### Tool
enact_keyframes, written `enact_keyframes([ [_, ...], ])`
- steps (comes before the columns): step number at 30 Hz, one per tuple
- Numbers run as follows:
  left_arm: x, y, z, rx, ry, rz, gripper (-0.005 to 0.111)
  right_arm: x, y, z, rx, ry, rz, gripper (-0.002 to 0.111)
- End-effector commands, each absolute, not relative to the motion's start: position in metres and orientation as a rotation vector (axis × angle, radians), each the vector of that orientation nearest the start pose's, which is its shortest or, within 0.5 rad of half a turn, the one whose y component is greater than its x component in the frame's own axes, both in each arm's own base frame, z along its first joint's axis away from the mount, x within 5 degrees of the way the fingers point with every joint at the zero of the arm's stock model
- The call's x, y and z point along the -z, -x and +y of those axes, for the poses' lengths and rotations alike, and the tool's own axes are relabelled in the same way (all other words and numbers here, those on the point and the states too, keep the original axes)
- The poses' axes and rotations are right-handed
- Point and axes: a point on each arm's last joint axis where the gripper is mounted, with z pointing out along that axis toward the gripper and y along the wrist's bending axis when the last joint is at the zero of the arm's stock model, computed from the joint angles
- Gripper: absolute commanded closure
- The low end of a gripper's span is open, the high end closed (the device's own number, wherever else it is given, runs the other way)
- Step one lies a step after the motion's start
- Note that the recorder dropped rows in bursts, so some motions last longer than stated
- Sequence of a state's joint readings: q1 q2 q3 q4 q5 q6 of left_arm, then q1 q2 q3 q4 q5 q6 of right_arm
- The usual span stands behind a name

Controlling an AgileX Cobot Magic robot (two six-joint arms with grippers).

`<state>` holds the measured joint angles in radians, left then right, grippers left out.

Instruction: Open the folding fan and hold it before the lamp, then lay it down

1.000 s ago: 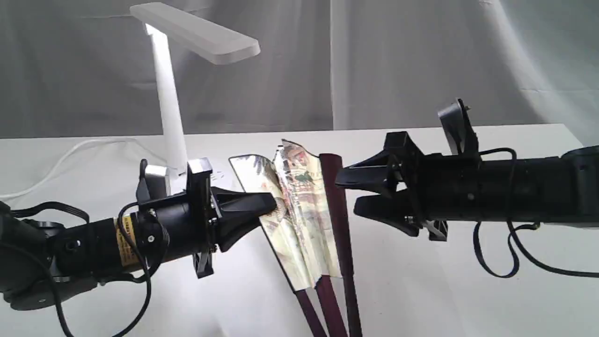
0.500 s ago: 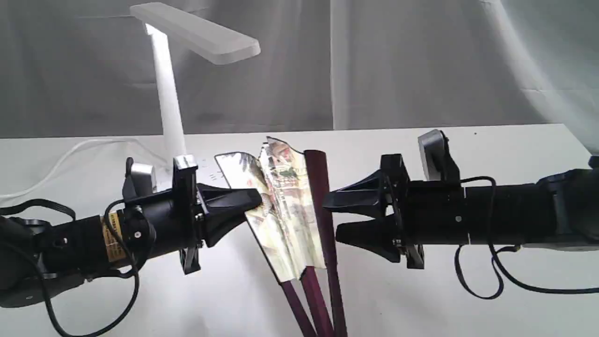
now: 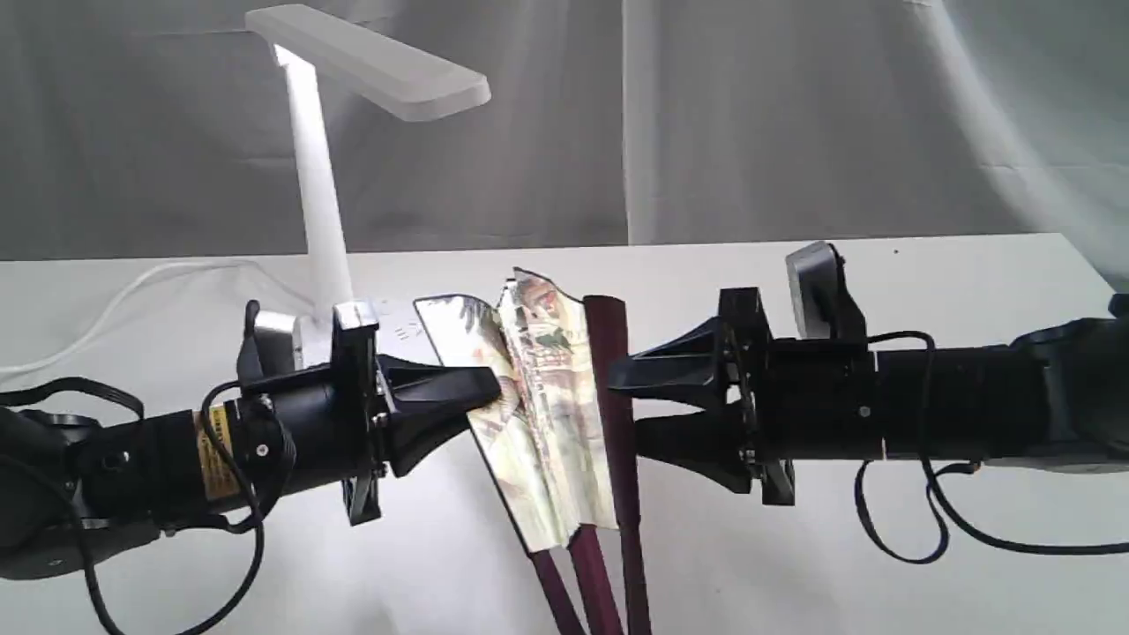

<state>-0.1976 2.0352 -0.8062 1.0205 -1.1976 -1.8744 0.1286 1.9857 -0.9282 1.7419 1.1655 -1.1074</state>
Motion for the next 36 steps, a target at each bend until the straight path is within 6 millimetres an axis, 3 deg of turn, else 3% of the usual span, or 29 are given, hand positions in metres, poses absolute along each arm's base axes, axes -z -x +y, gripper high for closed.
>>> enact_keyframes([
  [1, -0.133, -0.317, -0.143, 1.86, 0.396, 2.076, 0.107, -0.154, -0.327, 0.127, -1.799, -0.069, 2.268, 0.054],
  [15, -0.134, -0.314, -0.153, 1.878, 0.399, 2.068, 0.107, -0.155, -0.326, 0.128, -1.818, -0.037, 2.251, 0.066],
  [24, -0.134, -0.314, -0.153, 1.871, 0.393, 2.061, 0.107, -0.155, -0.327, 0.127, -1.811, -0.03, 2.245, 0.108],
  [32, -0.142, -0.318, -0.151, 1.858, 0.408, 2.001, 0.107, -0.154, -0.327, 0.126, -1.796, -0.036, 2.25, 0.108],
  [36, -0.148, -0.318, -0.151, 1.859, 0.391, 1.985, 0.107, -0.154, -0.331, 0.116, -1.777, -0.072, 2.239, 0.108],
])
